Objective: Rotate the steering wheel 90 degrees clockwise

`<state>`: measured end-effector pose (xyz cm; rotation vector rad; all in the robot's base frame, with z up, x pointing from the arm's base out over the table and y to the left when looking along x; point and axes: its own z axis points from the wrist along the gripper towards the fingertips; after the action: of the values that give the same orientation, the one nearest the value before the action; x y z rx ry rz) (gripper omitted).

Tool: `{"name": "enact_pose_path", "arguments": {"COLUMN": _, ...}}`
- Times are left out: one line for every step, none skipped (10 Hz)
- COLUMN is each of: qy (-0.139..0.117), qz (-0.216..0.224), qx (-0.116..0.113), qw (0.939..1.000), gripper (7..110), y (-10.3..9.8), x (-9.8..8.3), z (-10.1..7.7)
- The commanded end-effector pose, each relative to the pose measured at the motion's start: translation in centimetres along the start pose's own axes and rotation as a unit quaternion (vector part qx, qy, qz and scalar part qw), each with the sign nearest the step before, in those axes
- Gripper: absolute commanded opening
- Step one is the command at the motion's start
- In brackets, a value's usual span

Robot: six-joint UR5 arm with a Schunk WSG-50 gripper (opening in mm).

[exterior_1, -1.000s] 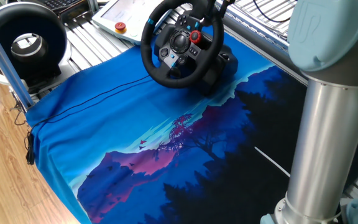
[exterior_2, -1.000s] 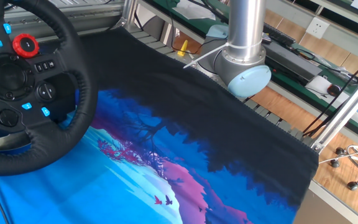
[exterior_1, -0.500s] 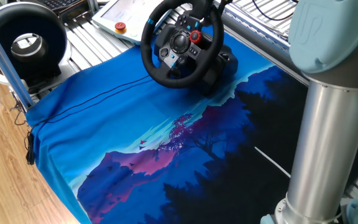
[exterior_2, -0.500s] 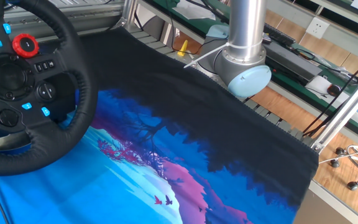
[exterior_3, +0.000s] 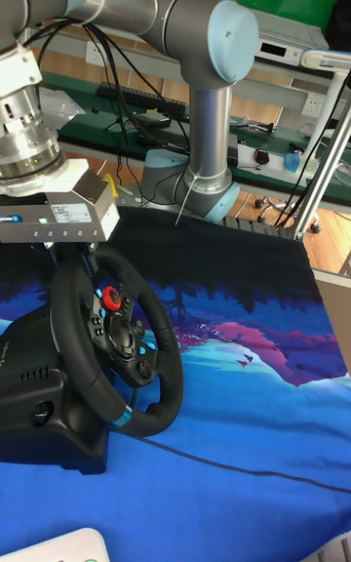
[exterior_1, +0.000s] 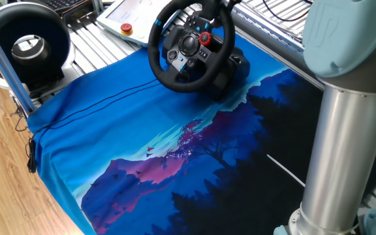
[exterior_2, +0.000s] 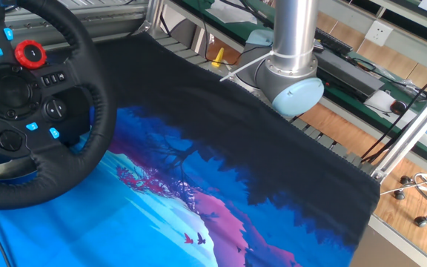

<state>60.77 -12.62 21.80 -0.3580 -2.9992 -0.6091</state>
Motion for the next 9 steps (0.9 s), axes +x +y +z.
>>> {"name": "enact_pose_path", "arguments": {"qy": 0.005, "qz": 0.009, "qx": -0.020, "qw": 0.9997, "gripper": 22, "y": 1.1, "x": 0.2, "z": -0.1}}
{"name": "enact_pose_path", "arguments": {"qy": 0.010, "qz": 0.004, "qx": -0.040, "qw": 0.9992, "gripper": 22, "y": 2.1, "x": 0.6, "z": -0.2}}
{"name": "enact_pose_path", "arguments": {"qy": 0.009, "qz": -0.007, "qx": -0.049, "qw": 0.9987, "gripper": 22, "y": 2.4, "x": 0.6, "z": -0.3}}
{"name": "enact_pose_path", "arguments": {"qy": 0.009, "qz": -0.015, "qx": -0.049, "qw": 0.9986, "gripper": 22, "y": 2.0, "x": 0.6, "z": -0.2}}
{"name": "enact_pose_path", "arguments": {"qy": 0.011, "qz": -0.021, "qx": -0.049, "qw": 0.9985, "gripper": 22, "y": 1.6, "x": 0.7, "z": -0.1}}
{"name": "enact_pose_path", "arguments": {"qy": 0.013, "qz": -0.026, "qx": -0.052, "qw": 0.9982, "gripper": 22, "y": 1.5, "x": 0.8, "z": -0.1}}
{"name": "enact_pose_path", "arguments": {"qy": 0.013, "qz": -0.033, "qx": -0.056, "qw": 0.9978, "gripper": 22, "y": 1.4, "x": 0.8, "z": 0.0}}
{"name": "enact_pose_path", "arguments": {"qy": 0.014, "qz": -0.040, "qx": -0.059, "qw": 0.9973, "gripper": 22, "y": 1.3, "x": 0.8, "z": 0.0}}
{"name": "enact_pose_path", "arguments": {"qy": 0.012, "qz": -0.062, "qx": -0.079, "qw": 0.9949, "gripper": 22, "y": 1.7, "x": 0.8, "z": 0.1}}
